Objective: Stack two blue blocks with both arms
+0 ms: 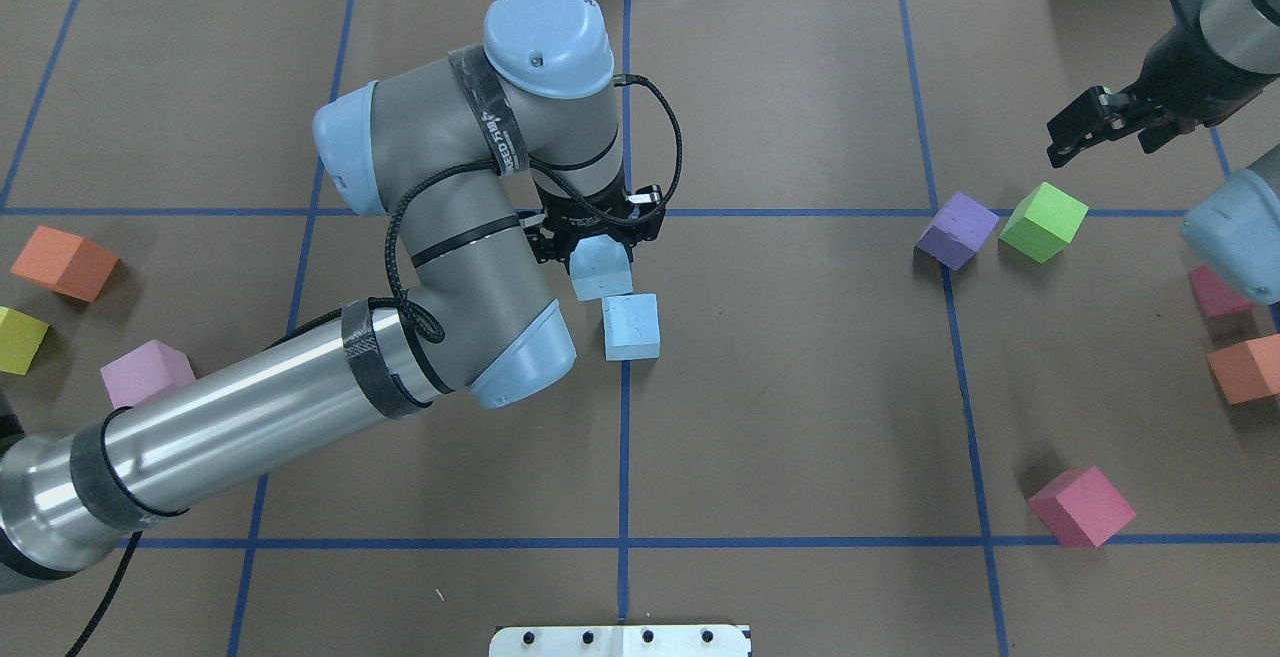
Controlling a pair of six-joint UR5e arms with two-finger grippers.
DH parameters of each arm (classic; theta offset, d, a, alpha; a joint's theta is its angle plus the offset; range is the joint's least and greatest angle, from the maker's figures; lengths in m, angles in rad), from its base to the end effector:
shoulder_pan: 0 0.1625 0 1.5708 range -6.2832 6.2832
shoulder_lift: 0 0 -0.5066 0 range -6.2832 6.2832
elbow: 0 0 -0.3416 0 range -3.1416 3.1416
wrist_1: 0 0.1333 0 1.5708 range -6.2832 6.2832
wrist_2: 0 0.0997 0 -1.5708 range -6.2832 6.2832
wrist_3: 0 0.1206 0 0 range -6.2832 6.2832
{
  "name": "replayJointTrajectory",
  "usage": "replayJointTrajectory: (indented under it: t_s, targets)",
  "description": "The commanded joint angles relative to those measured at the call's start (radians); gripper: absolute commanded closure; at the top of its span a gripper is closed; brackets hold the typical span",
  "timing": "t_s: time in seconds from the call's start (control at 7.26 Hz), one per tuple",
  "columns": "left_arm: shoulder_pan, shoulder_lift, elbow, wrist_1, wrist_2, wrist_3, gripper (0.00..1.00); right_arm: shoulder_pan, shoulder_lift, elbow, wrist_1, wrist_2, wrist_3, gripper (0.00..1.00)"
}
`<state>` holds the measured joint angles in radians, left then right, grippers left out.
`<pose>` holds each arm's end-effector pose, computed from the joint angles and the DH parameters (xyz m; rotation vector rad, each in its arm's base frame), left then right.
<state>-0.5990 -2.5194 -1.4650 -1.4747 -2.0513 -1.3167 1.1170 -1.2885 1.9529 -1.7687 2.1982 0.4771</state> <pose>0.6044 -0.5065 0.2135 -0.1139 0.8554 -0.1439 -0.1819 -0.5155 0.4808 0.1266 -0.7525 -0.1241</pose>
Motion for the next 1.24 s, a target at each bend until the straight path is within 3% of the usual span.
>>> replayJointTrajectory:
  t_s: [0.0, 1.1]
  targets:
    - [0.005, -0.021, 0.046, -0.01, 0.0, 0.008, 0.36, 0.001, 0.0, 0.0, 0.0, 0.0, 0.0, 0.0]
    - [0.027, -0.003, 0.046, -0.062, 0.0, 0.019, 0.35, 0.0, 0.0, -0.002, 0.0, -0.002, 0.0, 0.0]
